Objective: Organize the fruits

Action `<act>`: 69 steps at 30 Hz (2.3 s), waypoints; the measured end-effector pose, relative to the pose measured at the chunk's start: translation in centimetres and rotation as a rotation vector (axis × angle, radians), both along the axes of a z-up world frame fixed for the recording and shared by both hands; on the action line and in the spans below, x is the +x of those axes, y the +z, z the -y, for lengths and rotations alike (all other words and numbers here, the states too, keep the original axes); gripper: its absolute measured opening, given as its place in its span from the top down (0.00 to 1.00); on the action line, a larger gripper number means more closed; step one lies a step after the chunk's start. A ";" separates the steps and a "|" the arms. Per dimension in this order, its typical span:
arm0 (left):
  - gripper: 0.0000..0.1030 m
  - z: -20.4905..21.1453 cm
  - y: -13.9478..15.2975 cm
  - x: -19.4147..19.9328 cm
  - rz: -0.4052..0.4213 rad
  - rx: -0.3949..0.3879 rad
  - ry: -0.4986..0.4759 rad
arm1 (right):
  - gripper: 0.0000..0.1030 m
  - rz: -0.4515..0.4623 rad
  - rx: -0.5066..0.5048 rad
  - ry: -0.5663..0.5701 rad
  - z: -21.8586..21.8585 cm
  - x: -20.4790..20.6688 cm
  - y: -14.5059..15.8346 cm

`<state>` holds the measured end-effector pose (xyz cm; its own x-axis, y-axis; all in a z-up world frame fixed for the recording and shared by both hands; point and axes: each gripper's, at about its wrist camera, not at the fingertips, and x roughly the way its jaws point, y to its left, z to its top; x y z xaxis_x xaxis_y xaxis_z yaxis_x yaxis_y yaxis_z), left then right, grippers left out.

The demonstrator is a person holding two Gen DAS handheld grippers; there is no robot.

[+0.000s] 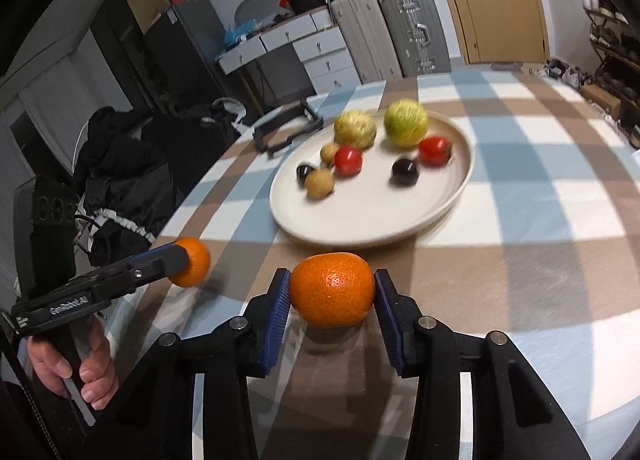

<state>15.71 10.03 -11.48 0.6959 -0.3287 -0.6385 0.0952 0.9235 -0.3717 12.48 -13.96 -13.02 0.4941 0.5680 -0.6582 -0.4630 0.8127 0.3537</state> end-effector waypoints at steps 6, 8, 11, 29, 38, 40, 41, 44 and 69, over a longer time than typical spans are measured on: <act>0.64 2.7 0.7 4.3 0.016 -0.007 -0.020 | 0.59 0.042 0.030 -0.005 1.1 2.8 2.8; 0.64 3.2 0.5 5.7 0.003 -0.003 -0.024 | 0.59 0.043 0.045 -0.003 1.2 4.2 3.6; 0.64 4.3 0.0 7.9 -0.006 0.010 -0.032 | 0.59 0.043 0.047 0.002 0.9 6.5 4.2; 0.64 5.8 -2.7 13.9 -0.050 0.068 -0.100 | 0.59 -0.084 -0.001 0.045 -2.9 15.5 0.2; 0.64 5.6 -2.9 14.2 -0.052 0.062 -0.104 | 0.58 -0.092 -0.028 0.044 -3.6 15.9 -0.7; 0.64 5.6 -3.0 14.3 -0.054 0.059 -0.110 | 0.58 -0.091 -0.035 0.040 -3.7 16.0 -0.8; 0.64 5.7 -3.0 14.4 -0.055 0.063 -0.108 | 0.58 -0.091 -0.040 0.035 -3.8 15.9 -0.8; 0.64 5.7 -2.9 14.6 -0.055 0.068 -0.103 | 0.58 -0.087 -0.053 0.027 -3.9 15.8 -0.6; 0.19 5.5 7.8 2.3 0.234 0.154 0.071 | 0.04 0.361 0.084 -0.220 5.3 0.1 10.5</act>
